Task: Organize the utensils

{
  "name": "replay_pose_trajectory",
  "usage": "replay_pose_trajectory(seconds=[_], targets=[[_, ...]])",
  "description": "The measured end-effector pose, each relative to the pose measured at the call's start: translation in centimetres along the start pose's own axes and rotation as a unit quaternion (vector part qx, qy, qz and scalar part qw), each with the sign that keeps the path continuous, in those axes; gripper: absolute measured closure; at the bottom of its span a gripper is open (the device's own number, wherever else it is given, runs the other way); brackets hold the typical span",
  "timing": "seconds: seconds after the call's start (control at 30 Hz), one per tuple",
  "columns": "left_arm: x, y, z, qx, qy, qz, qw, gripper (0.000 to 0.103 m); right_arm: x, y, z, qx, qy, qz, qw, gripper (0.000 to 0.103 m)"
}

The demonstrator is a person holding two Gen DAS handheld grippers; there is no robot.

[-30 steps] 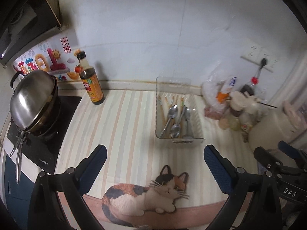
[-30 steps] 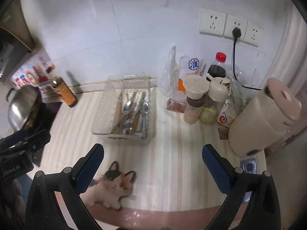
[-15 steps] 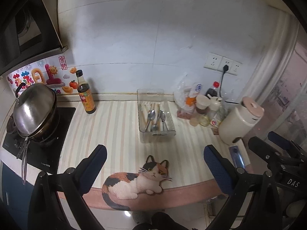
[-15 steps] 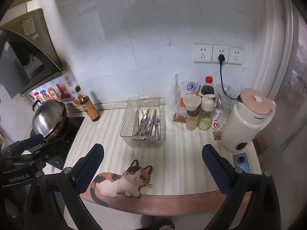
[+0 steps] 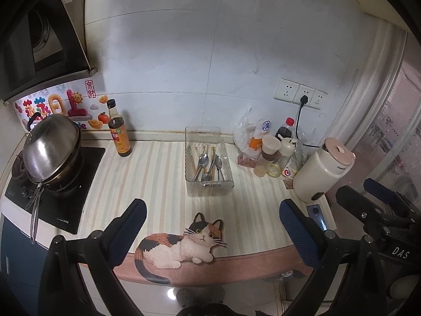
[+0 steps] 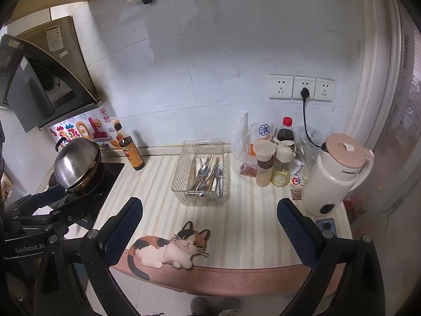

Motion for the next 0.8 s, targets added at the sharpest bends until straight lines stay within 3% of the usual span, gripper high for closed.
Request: replay_pose_trajectory(seconds=[0.27,0.8], targets=[[-0.1,-0.2,0.9,-0.020,0.003,-0.004,0.9998,0.000,-0.3,-0.5,0.6,0.005,-0.001,0.003,1.000,0.000],[0.0,-0.2,1.5,-0.025,0.011,-0.010,0.9996,0.000,-0.7,-0.9,1.9,-0.010,0.014,-0.003,1.000,0.000]])
Point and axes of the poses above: each gripper's, at about its wrist camera, not at the fingertips, and z roughly the way its jaws point, y to its left, x to its underside, the point moved 10 cm from there along z, roughly the way its jaws point, and after that the axes turned 15 degrees about z, right-handed, at the moved point
